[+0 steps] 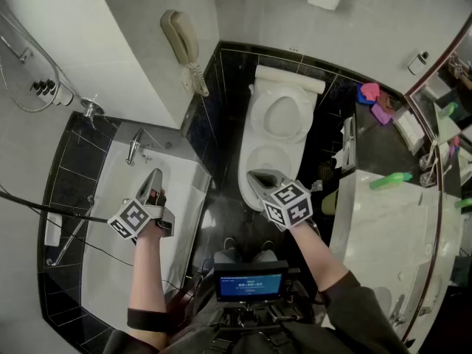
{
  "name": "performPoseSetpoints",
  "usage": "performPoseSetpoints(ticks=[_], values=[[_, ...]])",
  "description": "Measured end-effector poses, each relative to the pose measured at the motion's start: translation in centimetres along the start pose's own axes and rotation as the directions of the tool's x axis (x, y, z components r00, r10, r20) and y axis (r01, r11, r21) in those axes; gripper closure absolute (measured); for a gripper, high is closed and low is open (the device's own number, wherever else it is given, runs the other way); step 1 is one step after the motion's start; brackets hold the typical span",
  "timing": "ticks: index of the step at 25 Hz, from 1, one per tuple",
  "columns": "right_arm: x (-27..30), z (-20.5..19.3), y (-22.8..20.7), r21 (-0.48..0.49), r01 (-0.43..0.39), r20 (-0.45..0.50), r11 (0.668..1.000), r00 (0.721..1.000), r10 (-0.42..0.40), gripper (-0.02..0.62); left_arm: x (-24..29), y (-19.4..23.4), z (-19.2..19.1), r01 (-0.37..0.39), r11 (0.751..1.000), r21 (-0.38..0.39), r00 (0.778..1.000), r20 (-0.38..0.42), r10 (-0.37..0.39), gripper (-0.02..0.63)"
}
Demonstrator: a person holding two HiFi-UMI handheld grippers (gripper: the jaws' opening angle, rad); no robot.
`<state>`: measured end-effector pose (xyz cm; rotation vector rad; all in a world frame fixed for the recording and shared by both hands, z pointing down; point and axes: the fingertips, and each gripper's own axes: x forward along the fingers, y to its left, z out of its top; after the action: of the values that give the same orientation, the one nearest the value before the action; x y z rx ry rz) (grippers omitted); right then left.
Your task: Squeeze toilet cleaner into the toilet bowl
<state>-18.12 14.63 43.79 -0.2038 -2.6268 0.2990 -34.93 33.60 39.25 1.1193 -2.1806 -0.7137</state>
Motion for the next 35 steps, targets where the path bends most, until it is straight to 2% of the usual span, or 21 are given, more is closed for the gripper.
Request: performPoseSetpoints(ticks=[3, 5, 6, 8, 9, 10, 13, 17, 19, 23, 28, 31, 35], values=[[-1.7, -0.8, -2.6, 0.019, 0.055, 0.003, 0.998, 0.998, -0.055, 0.595, 2.4, -2.8, -1.5, 0.026, 0.987, 0.156, 0.999, -0.038, -0.020, 0.604], [-3.1, -1.6, -4.6, 0.036, 0.103, 0.003, 0.994, 0.995, -0.104, 0.595, 4.0, -4.4, -2.9, 0.022, 0.955, 0.296, 0.998, -0.059, -0.005, 0.604], [-4.0, -2.0, -5.7, 0.047, 0.134, 0.002, 0.990, 0.991, -0.135, 0.595, 5.0, -5.3, -3.6, 0.023, 0.927, 0.375, 0.998, -0.067, 0.002, 0.604], [-6.2, -2.8, -7.9, 0.074, 0.209, 0.000, 0.975, 0.978, -0.210, 0.595, 6.9, -7.5, -5.2, 0.045, 0.848, 0.528, 0.997, -0.081, -0.003, 0.604], [-7.3, -3.3, -8.9, 0.086, 0.247, -0.002, 0.965, 0.969, -0.248, 0.595, 7.8, -8.7, -6.0, 0.064, 0.810, 0.582, 0.996, -0.091, -0.013, 0.604], [-8.4, -3.8, -9.8, 0.099, 0.282, -0.005, 0.954, 0.959, -0.283, 0.595, 8.7, -9.8, -7.0, 0.090, 0.785, 0.613, 0.994, -0.107, -0.031, 0.604], [-11.0, -5.2, -11.8, 0.152, 0.351, -0.006, 0.924, 0.935, -0.354, 0.595, 10.8, -12.7, -9.4, 0.180, 0.760, 0.624, 0.981, -0.168, -0.095, 0.604], [-12.5, -6.2, -13.1, 0.221, 0.397, 0.008, 0.891, 0.912, -0.409, 0.595, 12.5, -15.0, -11.1, 0.282, 0.724, 0.629, 0.958, -0.232, -0.171, 0.604], [-13.1, -6.7, -13.4, 0.246, 0.416, 0.015, 0.875, 0.901, -0.433, 0.595, 13.0, -15.9, -11.8, 0.336, 0.699, 0.631, 0.940, -0.267, -0.211, 0.604], [-16.3, -8.0, -14.6, 0.297, 0.478, 0.020, 0.827, 0.862, -0.506, 0.595, 14.1, -18.1, -14.2, 0.446, 0.650, 0.615, 0.894, -0.347, -0.286, 0.604], [-21.7, -10.1, -18.2, 0.336, 0.550, 0.027, 0.765, 0.806, -0.592, 0.595, 15.9, -22.1, -18.8, 0.544, 0.586, 0.600, 0.837, -0.429, -0.339, 0.604], [-25.0, -11.1, -21.0, 0.358, 0.569, 0.040, 0.740, 0.783, -0.621, 0.595, 17.3, -25.8, -22.4, 0.601, 0.521, 0.606, 0.799, -0.472, -0.373, 0.604], [-29.8, -12.7, -24.8, 0.384, 0.597, 0.034, 0.704, 0.753, -0.658, 0.595, 19.2, -31.1, -27.7, 0.669, 0.455, 0.588, 0.744, -0.525, -0.414, 0.604]])
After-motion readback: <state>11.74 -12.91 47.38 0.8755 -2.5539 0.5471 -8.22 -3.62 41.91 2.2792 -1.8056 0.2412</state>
